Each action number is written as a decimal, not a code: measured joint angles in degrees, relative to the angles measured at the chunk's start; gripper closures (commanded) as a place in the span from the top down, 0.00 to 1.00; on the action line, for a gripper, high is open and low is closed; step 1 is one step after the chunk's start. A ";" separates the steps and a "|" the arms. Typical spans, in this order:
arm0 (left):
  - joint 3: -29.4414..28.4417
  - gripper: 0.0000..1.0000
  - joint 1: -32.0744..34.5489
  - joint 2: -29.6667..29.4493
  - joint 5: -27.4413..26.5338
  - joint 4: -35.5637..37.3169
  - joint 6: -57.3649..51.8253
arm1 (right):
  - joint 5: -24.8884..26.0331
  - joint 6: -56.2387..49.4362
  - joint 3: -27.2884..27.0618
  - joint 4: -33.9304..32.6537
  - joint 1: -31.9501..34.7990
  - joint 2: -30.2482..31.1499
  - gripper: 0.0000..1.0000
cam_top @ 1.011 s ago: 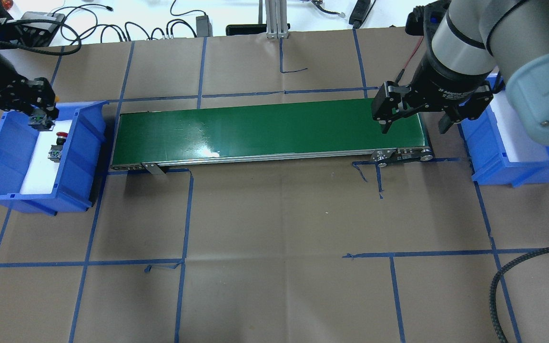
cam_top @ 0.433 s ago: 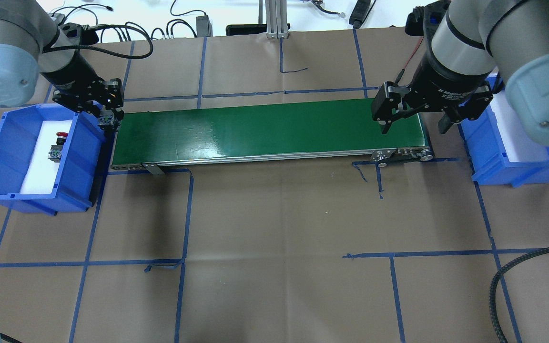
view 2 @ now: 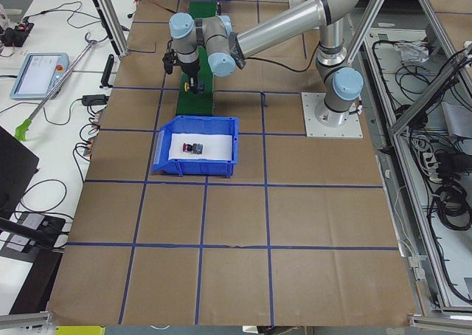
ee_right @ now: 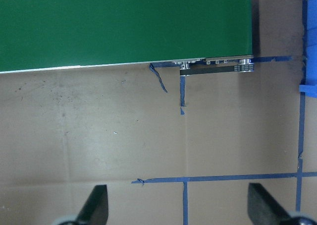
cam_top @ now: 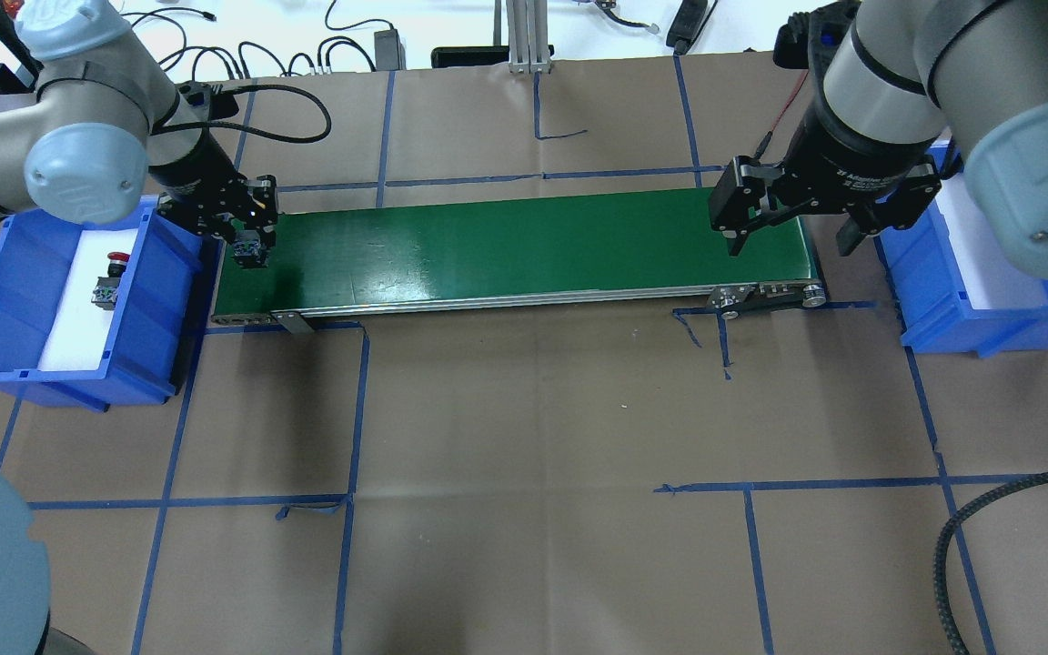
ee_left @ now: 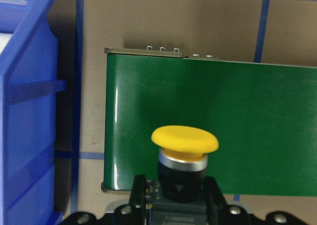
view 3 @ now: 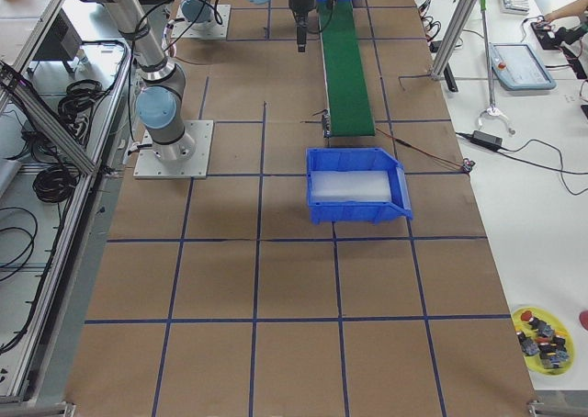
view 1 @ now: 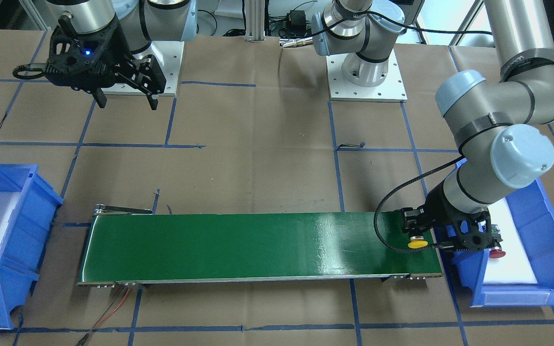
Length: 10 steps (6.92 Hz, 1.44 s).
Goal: Transport two buttons from left to right
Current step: 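Carry the yellow button onto the conveyor end and release it, then return the left gripper to the bin and grasp the red button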
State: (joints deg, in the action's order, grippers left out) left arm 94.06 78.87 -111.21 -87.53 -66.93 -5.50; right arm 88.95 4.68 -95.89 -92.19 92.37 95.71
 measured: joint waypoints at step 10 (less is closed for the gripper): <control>-3.92 1.00 0.84 4.91 -0.83 -5.09 1.61 | 0.00 0.04 0.00 -0.01 0.00 0.08 1.00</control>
State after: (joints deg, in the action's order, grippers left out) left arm 90.14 79.72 -106.31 -88.36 -72.02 -3.89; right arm 88.95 4.72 -95.89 -92.20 92.38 95.79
